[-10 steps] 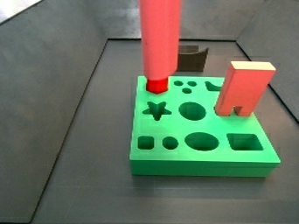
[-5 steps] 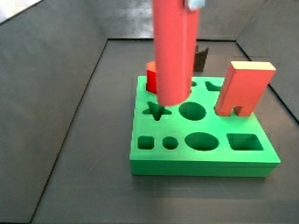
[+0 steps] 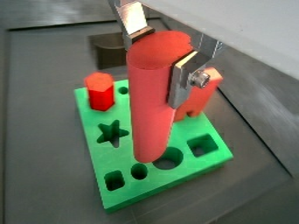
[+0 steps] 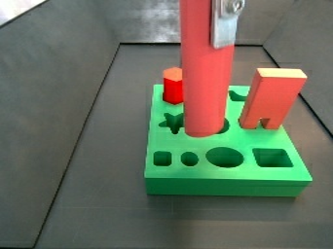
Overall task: Pick up the oval object. Move up. Place the oval object on the fixture. Regrasp the oval object. Move to above the board. Insert the oval object.
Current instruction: Insert the oval object.
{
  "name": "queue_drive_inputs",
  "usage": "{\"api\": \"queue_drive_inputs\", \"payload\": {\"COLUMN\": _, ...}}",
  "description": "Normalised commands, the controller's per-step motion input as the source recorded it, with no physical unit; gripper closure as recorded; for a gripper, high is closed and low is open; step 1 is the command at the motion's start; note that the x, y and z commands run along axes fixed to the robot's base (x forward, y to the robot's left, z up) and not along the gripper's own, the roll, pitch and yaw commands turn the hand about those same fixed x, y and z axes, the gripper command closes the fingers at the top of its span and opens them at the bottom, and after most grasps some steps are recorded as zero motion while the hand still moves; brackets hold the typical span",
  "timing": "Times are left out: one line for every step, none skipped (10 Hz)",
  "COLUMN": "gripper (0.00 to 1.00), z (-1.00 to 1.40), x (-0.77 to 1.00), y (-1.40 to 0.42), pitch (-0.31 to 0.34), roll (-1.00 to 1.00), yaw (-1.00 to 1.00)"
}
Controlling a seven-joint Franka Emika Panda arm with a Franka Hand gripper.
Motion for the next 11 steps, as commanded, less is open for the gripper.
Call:
{"api": "queue_drive_inputs", "payload": {"gripper": 1.0, "z": -0.31, "x": 0.19, "y": -0.06, "pitch": -0.089, "roll": 0.12, "yaw": -0.81}}
{"api": "queue_drive_inputs", "payload": {"gripper": 1.0, "z": -0.36, "x": 0.25, "y": -0.12, "pitch": -0.074, "roll": 0.14, "yaw": -0.75}}
{"api": "queue_drive_inputs", "payload": {"gripper": 1.0, "z": -0.29, "x": 0.33, "y": -0.16, "pitch": 0.0, "roll": 0.2, "yaw": -0.54}}
{"api": "queue_drive_inputs", "payload": {"gripper": 1.0, "z": 0.0, "x": 0.04, "y": -0.07, "pitch": -0.037, "roll": 0.05, "yaw": 0.0}}
{"api": "queue_drive_inputs", "payload": {"gripper": 1.0, "z": -0.03, "x": 0.22, "y": -0.07, "pitch": 0.04, "roll": 0.21, "yaw": 0.0}}
{"api": "queue_drive_inputs", "payload": {"gripper": 1.0, "z": -0.05, "x": 0.25, "y": -0.07, "pitch": 0.103, "roll": 0.28, "yaw": 0.0}}
{"api": "queue_drive_inputs", "payload": {"gripper": 1.0, "z": -0.05, "x": 0.34, "y": -0.04, "pitch": 0.106, "roll": 0.26, "yaw": 0.0}}
{"api": "queue_drive_inputs", "payload": {"gripper": 1.0, "z": -0.16, "x": 0.44, "y": -0.1, "pitch": 0.091, "roll": 0.2, "yaw": 0.0}}
{"api": "queue_drive_inputs", "payload": {"gripper": 1.0, "z": -0.23, "x": 0.61, "y": -0.12, "pitch": 0.141, "roll": 0.15, "yaw": -0.12}}
{"api": "queue_drive_inputs", "payload": {"gripper": 1.0, "z": -0.25, "x": 0.6, "y": -0.12, "pitch": 0.157, "roll": 0.17, "yaw": -0.13}}
{"api": "queue_drive_inputs", "payload": {"gripper": 1.0, "z": -0.24, "x": 0.59, "y": -0.1, "pitch": 0.137, "roll": 0.17, "yaw": -0.07}}
